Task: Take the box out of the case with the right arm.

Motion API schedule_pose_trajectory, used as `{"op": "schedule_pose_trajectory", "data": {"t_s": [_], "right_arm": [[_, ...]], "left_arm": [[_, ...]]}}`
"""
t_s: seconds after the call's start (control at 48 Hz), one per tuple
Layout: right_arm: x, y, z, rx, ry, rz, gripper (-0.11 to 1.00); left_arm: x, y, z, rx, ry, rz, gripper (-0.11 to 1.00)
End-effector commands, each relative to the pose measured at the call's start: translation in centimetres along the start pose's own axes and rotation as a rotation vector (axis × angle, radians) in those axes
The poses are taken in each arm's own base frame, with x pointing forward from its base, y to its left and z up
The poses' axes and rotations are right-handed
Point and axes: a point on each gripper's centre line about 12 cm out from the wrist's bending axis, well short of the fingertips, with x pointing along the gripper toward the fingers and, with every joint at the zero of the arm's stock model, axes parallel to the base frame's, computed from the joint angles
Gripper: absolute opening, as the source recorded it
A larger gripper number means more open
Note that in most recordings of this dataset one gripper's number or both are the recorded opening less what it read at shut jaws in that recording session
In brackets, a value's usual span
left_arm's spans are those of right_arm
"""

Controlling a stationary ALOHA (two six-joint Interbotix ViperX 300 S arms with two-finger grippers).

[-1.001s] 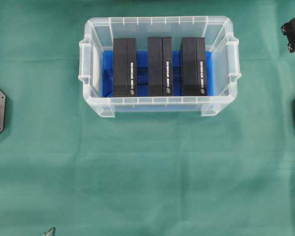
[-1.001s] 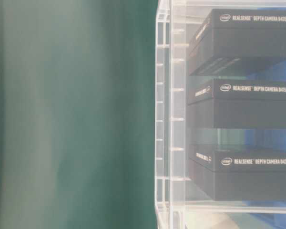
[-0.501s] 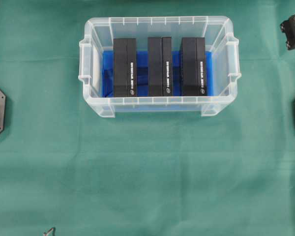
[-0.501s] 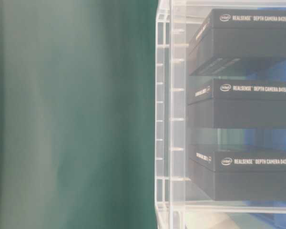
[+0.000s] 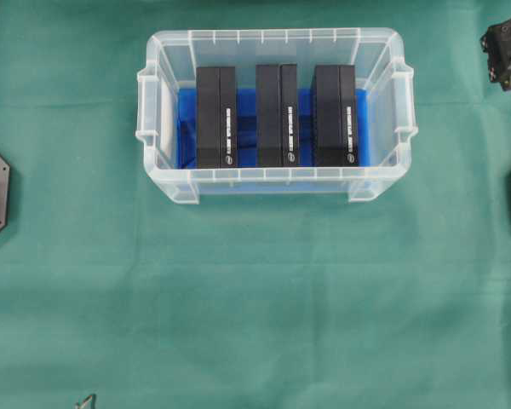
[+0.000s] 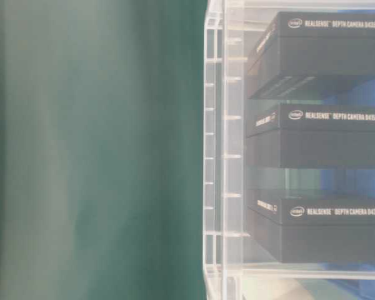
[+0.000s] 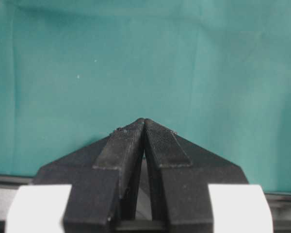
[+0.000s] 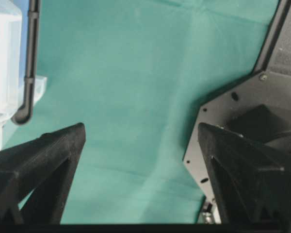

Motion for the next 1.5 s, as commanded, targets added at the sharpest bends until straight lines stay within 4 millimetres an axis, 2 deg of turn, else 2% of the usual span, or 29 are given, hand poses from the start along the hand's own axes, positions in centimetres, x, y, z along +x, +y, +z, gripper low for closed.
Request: {"op": "schedule_pose_trajectory", "data": {"t_s": [0.0, 0.396, 0.626, 0.792, 1.293, 1.481], "right_arm": [[-0.5, 0.0, 0.1, 0.008, -0.007, 0.018, 0.93], [-0.3, 0.4, 0.2, 0.016, -0.001, 0.013, 0.93], [0.2, 2.7, 0.8, 0.054, 0.014, 0.024, 0.93], [0.4, 6.8, 1.4, 0.073, 0.008, 0.071, 0.93], [1.1, 20.3, 1.6, 0.037, 0.009, 0.134, 0.93], [1.4, 23.4, 1.7, 0.028, 0.004, 0.163, 0.93]], "left_arm": [[-0.4, -0.1, 0.5, 0.005, -0.017, 0.000, 0.00], [-0.5, 0.0, 0.4, 0.005, -0.009, 0.005, 0.00], [-0.4, 0.0, 0.4, 0.007, -0.006, 0.006, 0.00], [-0.5, 0.0, 0.4, 0.007, -0.006, 0.007, 0.00], [-0.5, 0.0, 0.4, 0.005, -0.005, 0.008, 0.00], [-0.5, 0.1, 0.3, 0.005, 0.001, 0.010, 0.00]]}}
